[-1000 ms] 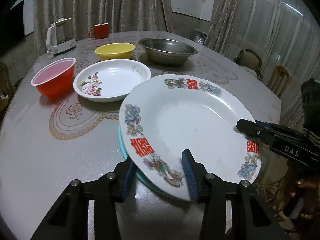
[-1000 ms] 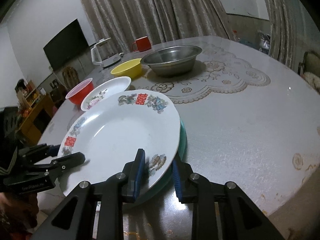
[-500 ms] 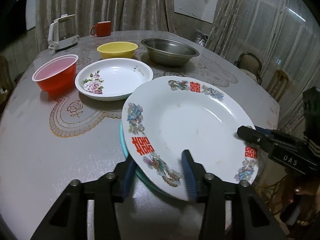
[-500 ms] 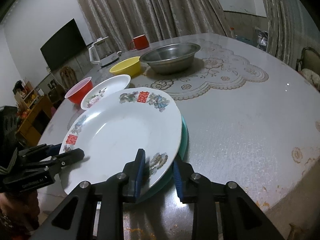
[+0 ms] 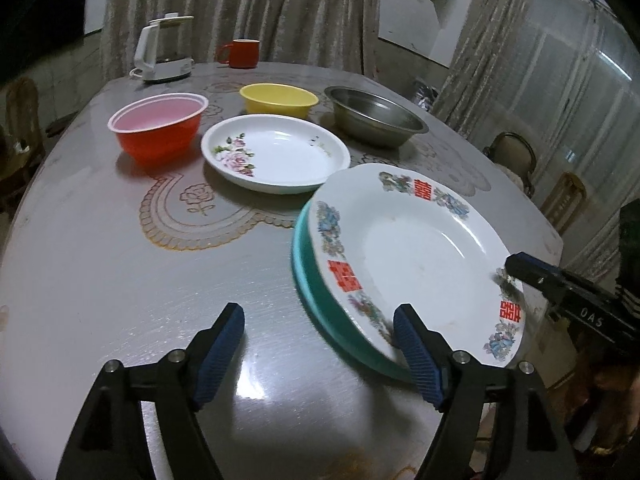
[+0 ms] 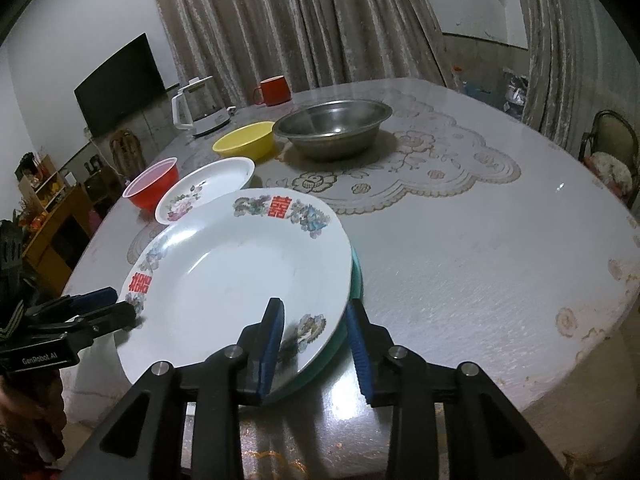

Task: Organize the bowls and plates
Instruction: 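Open the right gripper and release the white plate on the blue plate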

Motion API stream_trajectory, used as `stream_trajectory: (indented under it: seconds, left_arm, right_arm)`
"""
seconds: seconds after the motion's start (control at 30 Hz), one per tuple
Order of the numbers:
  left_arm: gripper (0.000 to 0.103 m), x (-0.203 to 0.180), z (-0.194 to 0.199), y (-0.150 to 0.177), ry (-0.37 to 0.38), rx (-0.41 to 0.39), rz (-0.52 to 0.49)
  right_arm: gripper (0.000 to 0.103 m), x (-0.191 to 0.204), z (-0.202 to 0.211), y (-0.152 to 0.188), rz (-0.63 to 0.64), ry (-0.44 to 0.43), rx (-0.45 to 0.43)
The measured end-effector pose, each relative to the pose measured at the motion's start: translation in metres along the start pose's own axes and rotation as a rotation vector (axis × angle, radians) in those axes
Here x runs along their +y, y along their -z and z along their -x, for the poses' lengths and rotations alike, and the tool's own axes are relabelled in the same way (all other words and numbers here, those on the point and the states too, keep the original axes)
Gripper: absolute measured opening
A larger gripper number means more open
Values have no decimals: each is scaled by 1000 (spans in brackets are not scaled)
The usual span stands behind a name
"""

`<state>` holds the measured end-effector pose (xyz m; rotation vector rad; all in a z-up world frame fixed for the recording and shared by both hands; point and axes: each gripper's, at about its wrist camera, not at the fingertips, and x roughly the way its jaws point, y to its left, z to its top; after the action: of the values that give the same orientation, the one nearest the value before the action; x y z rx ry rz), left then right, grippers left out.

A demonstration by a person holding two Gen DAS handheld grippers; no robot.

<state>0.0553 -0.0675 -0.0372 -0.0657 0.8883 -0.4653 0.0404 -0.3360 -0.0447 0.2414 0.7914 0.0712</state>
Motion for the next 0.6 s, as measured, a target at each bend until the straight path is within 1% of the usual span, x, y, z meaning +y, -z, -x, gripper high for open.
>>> stream_trajectory:
  seconds: [0.2, 0.47, 0.6]
  left_arm:
    - [81, 10, 5, 0, 10, -3, 36]
    - [84, 27, 8, -3, 7, 4, 90]
    - [86, 40, 8, -10, -5, 11, 144]
  right_arm:
    - [32, 5, 7, -10, 20, 33, -19]
    - [35, 20, 5, -21, 73, 57, -4]
    - [36, 26, -2, -31, 104, 60, 13]
